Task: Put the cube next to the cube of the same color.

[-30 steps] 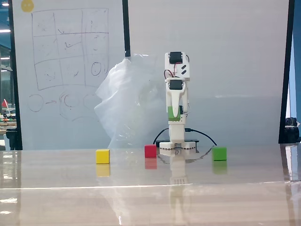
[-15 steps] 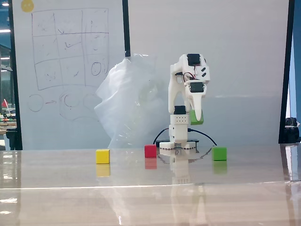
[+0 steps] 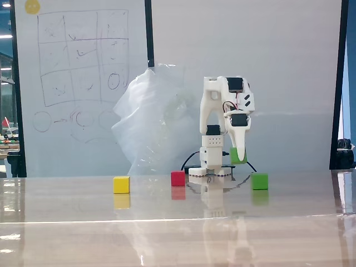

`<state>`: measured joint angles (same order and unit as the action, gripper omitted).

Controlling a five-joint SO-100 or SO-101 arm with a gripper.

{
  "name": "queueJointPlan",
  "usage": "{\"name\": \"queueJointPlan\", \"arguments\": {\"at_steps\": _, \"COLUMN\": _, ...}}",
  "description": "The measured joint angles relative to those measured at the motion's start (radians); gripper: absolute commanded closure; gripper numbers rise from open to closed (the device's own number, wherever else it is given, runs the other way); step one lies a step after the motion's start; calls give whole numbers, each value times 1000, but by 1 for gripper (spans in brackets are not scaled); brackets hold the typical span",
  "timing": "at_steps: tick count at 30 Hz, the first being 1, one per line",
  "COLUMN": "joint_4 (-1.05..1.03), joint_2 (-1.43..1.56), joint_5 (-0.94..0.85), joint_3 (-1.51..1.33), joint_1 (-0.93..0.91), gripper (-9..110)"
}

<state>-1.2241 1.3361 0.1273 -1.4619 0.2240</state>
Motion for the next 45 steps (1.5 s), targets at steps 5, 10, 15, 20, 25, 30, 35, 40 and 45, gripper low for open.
{"name": "queueJointPlan", "arguments": {"at_steps": 5, "joint_4": 35, "joint_2": -43, "joint_5": 0, "joint_3": 0, "joint_1": 0, "gripper": 102}}
{"name": "queueJointPlan", "arguments": {"at_steps": 10, "joint_4": 61, "joint_2": -84, "joint_5": 0, "joint_3": 0, "joint_1": 0, "gripper": 102}}
{"name": "queueJointPlan", "arguments": {"at_steps": 15, "joint_4": 75, "joint_2": -132, "joint_5": 0, "joint_3": 0, "joint_1": 0, "gripper": 102}}
{"name": "queueJointPlan", "arguments": {"at_steps": 20, "joint_4": 121, "joint_2": -166, "joint_5": -34, "joint_3": 3, "joint_1": 0, "gripper": 101}}
{"name": "queueJointPlan", "arguments": {"at_steps": 25, "joint_4": 152, "joint_2": -181, "joint_5": -100, "joint_3": 3, "joint_1": 0, "gripper": 99}}
{"name": "queueJointPlan", "arguments": {"at_steps": 30, "joint_4": 152, "joint_2": -181, "joint_5": -123, "joint_3": 3, "joint_1": 18, "gripper": 83}}
{"name": "queueJointPlan", "arguments": {"at_steps": 35, "joint_4": 152, "joint_2": -181, "joint_5": -133, "joint_3": 5, "joint_1": 23, "gripper": 71}}
{"name": "queueJointPlan", "arguments": {"at_steps": 40, "joint_4": 132, "joint_2": -181, "joint_5": -133, "joint_3": 28, "joint_1": 23, "gripper": 70}}
{"name": "queueJointPlan", "arguments": {"at_steps": 45, "joint_4": 71, "joint_2": -175, "joint_5": -133, "joint_3": 32, "joint_1": 23, "gripper": 70}}
